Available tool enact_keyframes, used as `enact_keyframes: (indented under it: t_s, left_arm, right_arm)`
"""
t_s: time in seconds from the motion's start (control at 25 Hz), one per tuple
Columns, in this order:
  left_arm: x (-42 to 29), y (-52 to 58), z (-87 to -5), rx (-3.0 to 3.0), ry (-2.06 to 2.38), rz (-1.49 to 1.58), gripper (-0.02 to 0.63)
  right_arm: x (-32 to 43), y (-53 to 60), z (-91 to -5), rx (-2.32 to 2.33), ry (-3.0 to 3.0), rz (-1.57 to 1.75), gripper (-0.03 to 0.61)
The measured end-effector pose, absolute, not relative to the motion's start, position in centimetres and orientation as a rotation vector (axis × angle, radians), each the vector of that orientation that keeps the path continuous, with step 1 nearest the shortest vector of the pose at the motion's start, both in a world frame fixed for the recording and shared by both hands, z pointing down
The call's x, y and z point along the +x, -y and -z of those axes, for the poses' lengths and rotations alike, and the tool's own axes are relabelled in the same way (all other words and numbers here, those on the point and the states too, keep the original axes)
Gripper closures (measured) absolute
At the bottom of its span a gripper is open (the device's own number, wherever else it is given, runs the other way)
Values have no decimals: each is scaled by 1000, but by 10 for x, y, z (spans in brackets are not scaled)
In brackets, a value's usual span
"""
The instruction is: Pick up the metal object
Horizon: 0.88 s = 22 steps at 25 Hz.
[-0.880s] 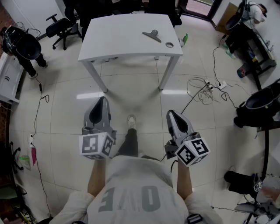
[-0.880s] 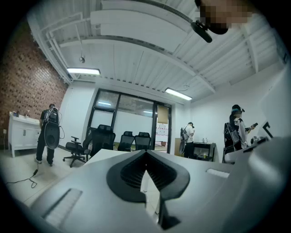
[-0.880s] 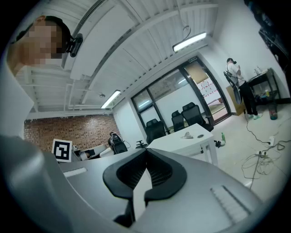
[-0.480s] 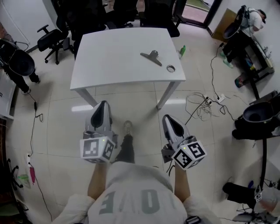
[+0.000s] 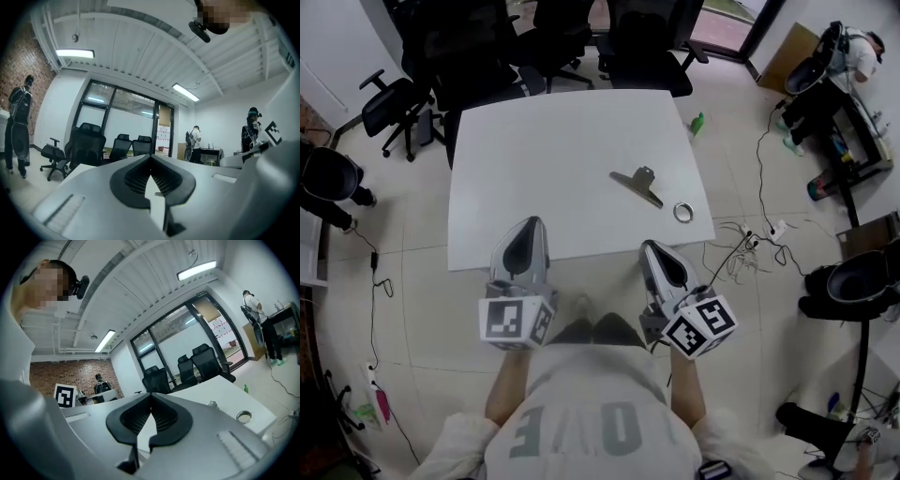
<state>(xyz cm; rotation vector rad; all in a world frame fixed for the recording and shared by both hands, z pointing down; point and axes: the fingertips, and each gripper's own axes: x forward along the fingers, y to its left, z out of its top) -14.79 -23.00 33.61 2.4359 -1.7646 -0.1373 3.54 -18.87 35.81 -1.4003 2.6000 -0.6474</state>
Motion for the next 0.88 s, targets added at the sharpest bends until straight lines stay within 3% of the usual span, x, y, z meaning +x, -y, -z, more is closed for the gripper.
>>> enact_keyframes:
  t_s: [0.68,0.76,0.88]
  left_arm:
    - [-103,309,-353,2399,1691,112,615]
    - [-97,317,-358,2401,1674,102,615]
    - [-86,329,-366,2407,1644,78,615]
  right_arm:
    - [64,303,-388,-1406,-2681,653,569]
    - [72,322,-399,-1390,-2708,649,528]
    - [85,351,-418,-1400,-2743,654,395]
